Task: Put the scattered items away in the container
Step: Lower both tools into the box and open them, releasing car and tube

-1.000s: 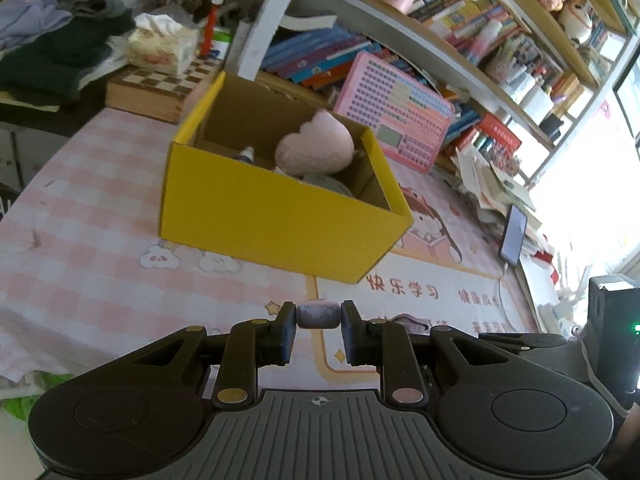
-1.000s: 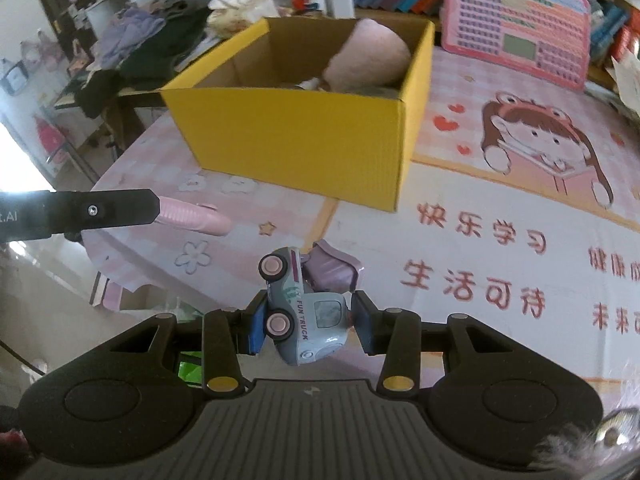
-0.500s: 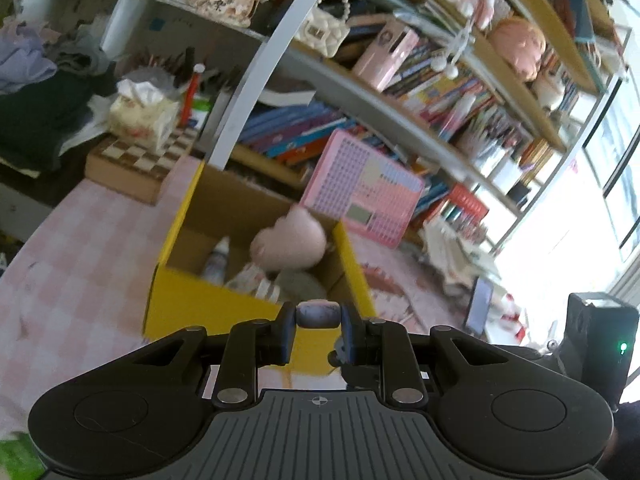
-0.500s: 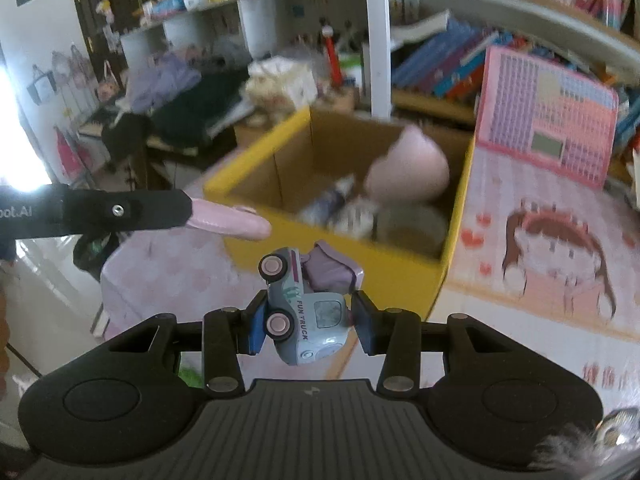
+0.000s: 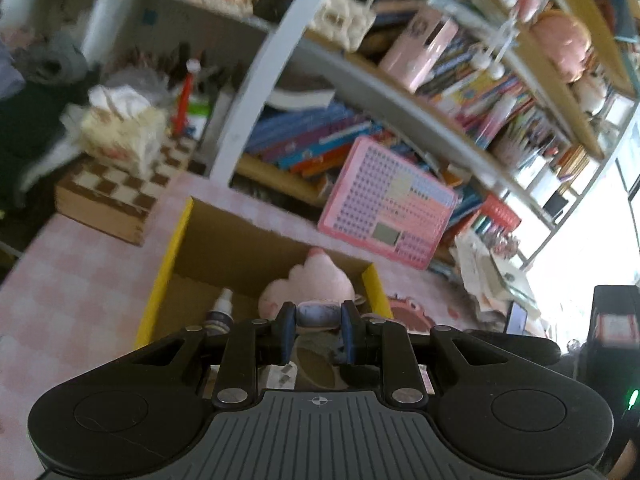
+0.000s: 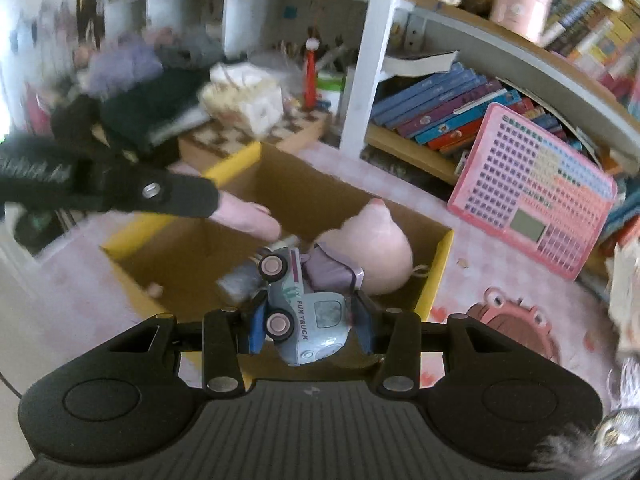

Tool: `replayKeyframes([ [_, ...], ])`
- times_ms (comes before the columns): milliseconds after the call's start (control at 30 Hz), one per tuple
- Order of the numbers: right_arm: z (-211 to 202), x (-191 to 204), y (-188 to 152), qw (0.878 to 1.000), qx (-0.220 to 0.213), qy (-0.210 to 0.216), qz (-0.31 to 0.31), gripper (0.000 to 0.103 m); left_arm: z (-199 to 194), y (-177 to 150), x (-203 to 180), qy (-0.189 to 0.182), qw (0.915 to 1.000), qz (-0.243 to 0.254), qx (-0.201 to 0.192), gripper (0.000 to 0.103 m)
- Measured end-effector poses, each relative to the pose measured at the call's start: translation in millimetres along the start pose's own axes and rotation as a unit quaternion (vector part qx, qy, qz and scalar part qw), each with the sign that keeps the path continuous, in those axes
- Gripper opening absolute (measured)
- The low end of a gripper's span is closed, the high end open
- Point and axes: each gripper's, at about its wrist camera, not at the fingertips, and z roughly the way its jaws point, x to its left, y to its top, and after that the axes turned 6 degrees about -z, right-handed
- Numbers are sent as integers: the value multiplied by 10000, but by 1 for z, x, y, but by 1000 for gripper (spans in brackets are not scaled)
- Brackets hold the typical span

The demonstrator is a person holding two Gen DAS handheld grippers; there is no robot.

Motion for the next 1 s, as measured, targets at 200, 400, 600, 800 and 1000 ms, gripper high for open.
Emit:
replayKeyframes([
  [200, 55, 4, 0, 9972, 574, -21, -487, 41, 49, 7, 6, 480, 9985, -27, 258, 22],
  [400, 74, -4, -1, 9944, 767, 27, -720, 41, 72, 11, 12, 829, 9959, -192, 322, 23],
  [600, 84, -10, 0, 9917, 805, 216, -983, 41, 91, 12, 13, 1104, 9925, -313, 413, 23],
  [800, 83, -17, 0, 9894, 674, 460, -1203, 51, 102, 12, 9, 1264, 9900, -465, 411, 25],
  [1000, 71, -30, 1, 9896, 256, 756, -1198, 74, 98, 12, 1, 1463, 9878, -501, 167, 69],
])
